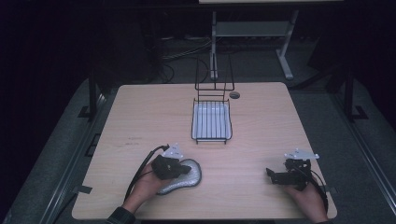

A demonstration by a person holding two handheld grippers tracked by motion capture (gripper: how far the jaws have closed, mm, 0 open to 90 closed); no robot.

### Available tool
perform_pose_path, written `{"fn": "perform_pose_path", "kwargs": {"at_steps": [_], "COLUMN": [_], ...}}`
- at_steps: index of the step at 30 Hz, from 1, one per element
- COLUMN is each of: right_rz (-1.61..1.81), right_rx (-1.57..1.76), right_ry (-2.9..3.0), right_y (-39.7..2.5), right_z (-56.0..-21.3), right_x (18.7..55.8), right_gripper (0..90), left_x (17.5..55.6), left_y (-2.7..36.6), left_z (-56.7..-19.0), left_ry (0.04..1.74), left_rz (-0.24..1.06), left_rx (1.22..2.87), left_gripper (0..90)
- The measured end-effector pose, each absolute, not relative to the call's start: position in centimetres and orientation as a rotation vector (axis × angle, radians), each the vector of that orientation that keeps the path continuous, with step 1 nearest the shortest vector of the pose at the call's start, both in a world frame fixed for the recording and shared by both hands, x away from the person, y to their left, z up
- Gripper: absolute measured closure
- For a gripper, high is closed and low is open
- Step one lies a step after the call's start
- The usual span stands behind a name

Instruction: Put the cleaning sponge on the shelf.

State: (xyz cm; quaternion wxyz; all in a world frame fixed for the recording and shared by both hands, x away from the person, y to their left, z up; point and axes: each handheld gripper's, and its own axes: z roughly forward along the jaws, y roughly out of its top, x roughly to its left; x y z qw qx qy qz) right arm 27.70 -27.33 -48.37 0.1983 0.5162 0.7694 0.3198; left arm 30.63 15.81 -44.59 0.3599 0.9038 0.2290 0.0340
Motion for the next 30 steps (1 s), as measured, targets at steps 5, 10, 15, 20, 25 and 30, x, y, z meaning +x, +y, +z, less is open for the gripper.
{"fn": "perform_pose_path", "kwargs": {"at_steps": [5,10,15,20,25,30], "right_rz": [0.895,0.894,0.895,0.895,0.895,0.895], "right_rx": [1.445,1.445,1.444,1.445,1.445,1.444], "right_ry": [2.153,2.153,2.152,2.153,2.153,2.153], "right_y": [-27.3,-27.3,-27.3,-27.3,-27.3,-27.3], "right_z": [-48.4,-48.4,-48.4,-48.4,-48.4,-48.4], "right_x": [27.7,27.7,27.7,27.7,27.7,27.7], "right_gripper": [0.0,0.0,0.0,0.0,0.0,0.0], "left_x": [31.1,31.3,31.7,31.8,31.6,31.5], "left_y": [16.7,17.5,18.9,19.6,19.7,20.6], "left_z": [-44.6,-44.6,-44.5,-44.5,-44.2,-43.5], "left_ry": [0.629,0.66,0.717,0.747,0.753,0.769], "left_rz": [0.106,0.129,0.157,0.162,0.167,0.176], "left_rx": [2.32,2.315,2.302,2.289,2.277,2.244], "left_gripper": [90.0,90.0,90.0,90.0,89.9,89.8]}}
